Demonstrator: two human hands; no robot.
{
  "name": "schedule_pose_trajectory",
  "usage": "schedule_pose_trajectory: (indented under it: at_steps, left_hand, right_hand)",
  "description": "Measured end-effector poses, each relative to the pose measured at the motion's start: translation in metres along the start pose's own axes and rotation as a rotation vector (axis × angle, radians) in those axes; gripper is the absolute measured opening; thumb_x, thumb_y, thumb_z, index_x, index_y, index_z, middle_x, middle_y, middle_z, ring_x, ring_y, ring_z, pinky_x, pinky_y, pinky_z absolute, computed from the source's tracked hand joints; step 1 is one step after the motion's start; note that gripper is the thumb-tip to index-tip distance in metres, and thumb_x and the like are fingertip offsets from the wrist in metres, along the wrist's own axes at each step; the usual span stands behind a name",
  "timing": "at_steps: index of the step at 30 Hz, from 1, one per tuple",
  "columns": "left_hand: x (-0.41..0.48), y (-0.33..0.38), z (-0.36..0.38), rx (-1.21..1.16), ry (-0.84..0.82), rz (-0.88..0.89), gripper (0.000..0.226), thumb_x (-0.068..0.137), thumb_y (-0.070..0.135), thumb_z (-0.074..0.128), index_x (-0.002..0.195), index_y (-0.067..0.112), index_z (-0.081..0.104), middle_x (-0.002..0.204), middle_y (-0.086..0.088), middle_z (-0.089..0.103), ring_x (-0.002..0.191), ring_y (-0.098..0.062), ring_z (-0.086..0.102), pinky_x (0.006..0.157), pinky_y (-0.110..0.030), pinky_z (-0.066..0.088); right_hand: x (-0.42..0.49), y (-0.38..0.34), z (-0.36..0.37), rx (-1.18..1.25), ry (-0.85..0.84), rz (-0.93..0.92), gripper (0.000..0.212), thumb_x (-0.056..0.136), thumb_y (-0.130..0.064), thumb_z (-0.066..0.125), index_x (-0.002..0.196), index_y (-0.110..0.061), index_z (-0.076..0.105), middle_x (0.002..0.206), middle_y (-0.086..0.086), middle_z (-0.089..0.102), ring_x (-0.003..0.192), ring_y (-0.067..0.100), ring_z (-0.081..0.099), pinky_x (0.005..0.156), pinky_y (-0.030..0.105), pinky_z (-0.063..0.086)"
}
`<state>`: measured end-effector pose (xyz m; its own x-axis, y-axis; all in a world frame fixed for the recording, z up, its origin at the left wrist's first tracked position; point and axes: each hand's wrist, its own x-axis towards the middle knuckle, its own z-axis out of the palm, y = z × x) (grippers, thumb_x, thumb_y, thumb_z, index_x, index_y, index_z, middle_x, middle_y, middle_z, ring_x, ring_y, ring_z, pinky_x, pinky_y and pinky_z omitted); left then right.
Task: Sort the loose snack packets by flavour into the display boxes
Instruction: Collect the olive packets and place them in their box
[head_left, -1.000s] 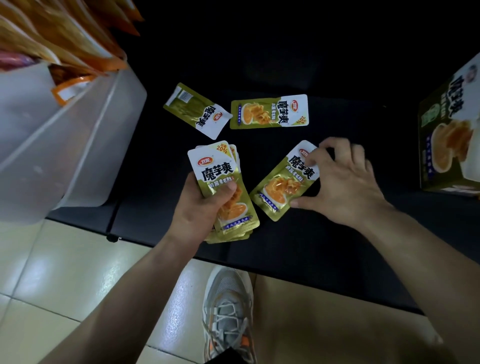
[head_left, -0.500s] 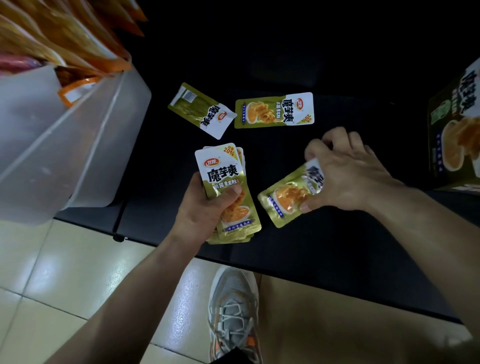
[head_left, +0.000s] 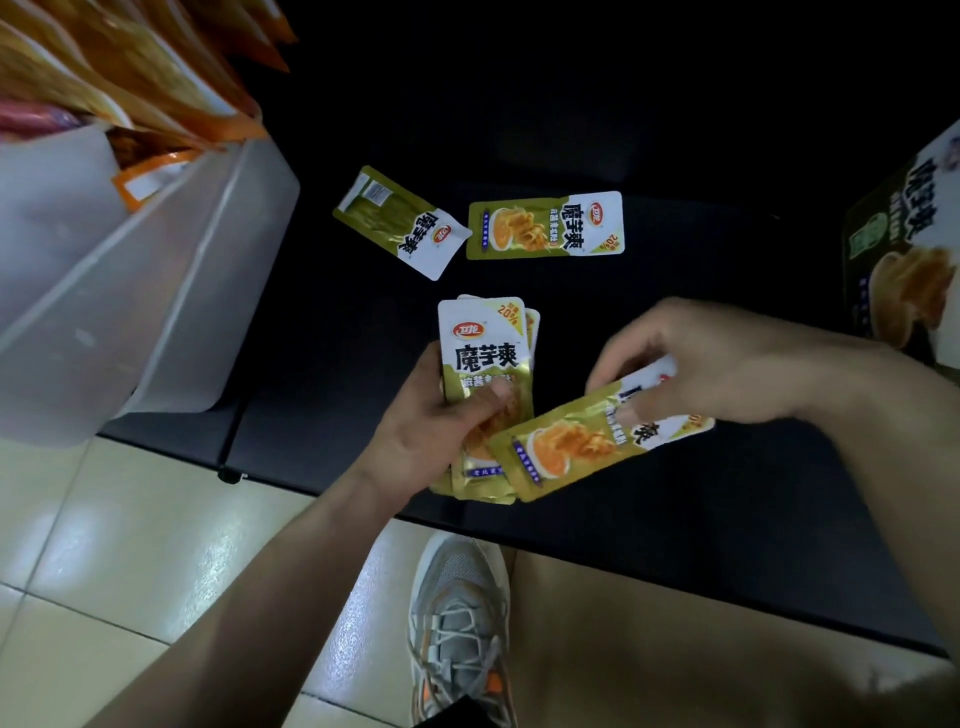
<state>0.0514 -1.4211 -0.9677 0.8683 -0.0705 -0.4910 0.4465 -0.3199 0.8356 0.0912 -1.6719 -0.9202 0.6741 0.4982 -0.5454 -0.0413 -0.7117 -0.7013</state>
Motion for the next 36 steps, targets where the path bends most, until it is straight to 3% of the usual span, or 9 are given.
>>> schedule_pose_trajectory:
  at_steps: [5,7,11,16,23,27,30,32,36]
  left_hand:
    - [-0.01,0.008,0.011,-0.067,-0.225,-0.017,0.04,0.087,0.059,0.06,0.121,0.039,0.059,0.11,0.011,0.075,0.099,-0.013,0.073,0.087,-0.035,0.057]
    - [-0.016,0.013,0.016,-0.035,-0.289,0.036,0.043,0.087,0.048,0.066,0.126,0.032,0.058,0.111,0.005,0.074,0.1,-0.016,0.073,0.082,-0.036,0.059]
    - [-0.025,0.017,0.032,-0.172,-0.19,0.029,0.036,0.091,0.032,0.07,0.125,0.023,0.059,0.107,-0.001,0.075,0.097,-0.023,0.074,0.081,-0.038,0.06]
    - [-0.035,0.031,0.06,-0.246,-0.162,0.074,0.05,0.082,0.034,0.065,0.13,0.031,0.054,0.111,0.006,0.074,0.104,-0.015,0.071,0.085,-0.032,0.058]
    - [-0.056,0.094,0.09,-0.195,-0.235,0.126,0.045,0.09,0.014,0.066,0.131,0.025,0.05,0.109,0.001,0.074,0.096,-0.015,0.074,0.071,-0.024,0.057]
    - [-0.062,0.137,0.119,-0.04,-0.385,0.202,0.034,0.095,0.003,0.059,0.124,0.019,0.063,0.106,-0.003,0.076,0.097,-0.018,0.074,0.08,-0.029,0.058]
    - [-0.059,0.157,0.151,-0.001,-0.365,0.182,0.023,0.092,0.004,0.063,0.108,0.02,0.07,0.093,0.003,0.078,0.086,-0.013,0.074,0.072,-0.024,0.057]
    - [-0.047,0.17,0.176,-0.018,-0.291,0.141,0.017,0.089,0.007,0.067,0.097,0.022,0.069,0.079,0.01,0.077,0.074,-0.006,0.073,0.06,-0.017,0.053]
    - [-0.014,0.2,0.221,-0.048,-0.18,0.139,0.024,0.081,0.011,0.075,0.102,0.02,0.067,0.091,0.002,0.075,0.085,-0.018,0.073,0.067,-0.025,0.054]
  right_hand:
    - [0.016,-0.022,0.016,0.092,0.346,0.065,0.055,0.058,-0.032,0.096,0.098,-0.035,0.059,0.096,-0.014,0.062,0.076,0.001,0.059,0.059,0.018,0.042]
    - [0.011,-0.027,0.024,0.176,0.482,0.077,0.071,0.056,-0.034,0.096,0.112,-0.035,0.053,0.104,-0.013,0.057,0.078,0.0,0.055,0.057,0.012,0.04]
    - [-0.007,-0.028,0.051,0.285,0.785,0.163,0.089,0.069,-0.05,0.086,0.142,-0.032,0.039,0.126,-0.009,0.047,0.105,0.005,0.054,0.076,0.016,0.041]
    - [-0.029,-0.029,0.091,0.794,0.579,0.205,0.043,0.096,-0.059,0.048,0.135,-0.04,0.043,0.128,-0.014,0.062,0.113,0.01,0.063,0.102,0.041,0.05]
    - [-0.075,-0.031,0.048,0.984,0.585,0.128,0.08,0.079,-0.07,0.05,0.15,-0.042,0.024,0.149,0.0,0.046,0.128,0.02,0.055,0.106,0.044,0.048]
    - [-0.124,-0.015,0.014,0.841,0.573,0.126,0.095,0.077,-0.081,0.046,0.157,-0.044,0.01,0.16,-0.008,0.032,0.142,0.017,0.039,0.113,0.045,0.039]
    - [-0.163,0.012,-0.006,0.773,0.774,0.137,0.066,0.098,-0.061,0.04,0.156,-0.037,0.022,0.15,-0.008,0.046,0.136,0.013,0.043,0.108,0.034,0.039]
    - [-0.185,0.036,-0.015,0.875,1.02,0.263,0.063,0.093,-0.058,0.047,0.15,-0.035,0.031,0.141,-0.002,0.055,0.129,0.022,0.051,0.11,0.045,0.041]
    - [-0.208,0.072,-0.021,0.888,1.24,0.442,0.05,0.098,-0.033,0.051,0.144,-0.023,0.035,0.1,-0.003,0.062,0.098,0.02,0.06,0.091,0.039,0.045]
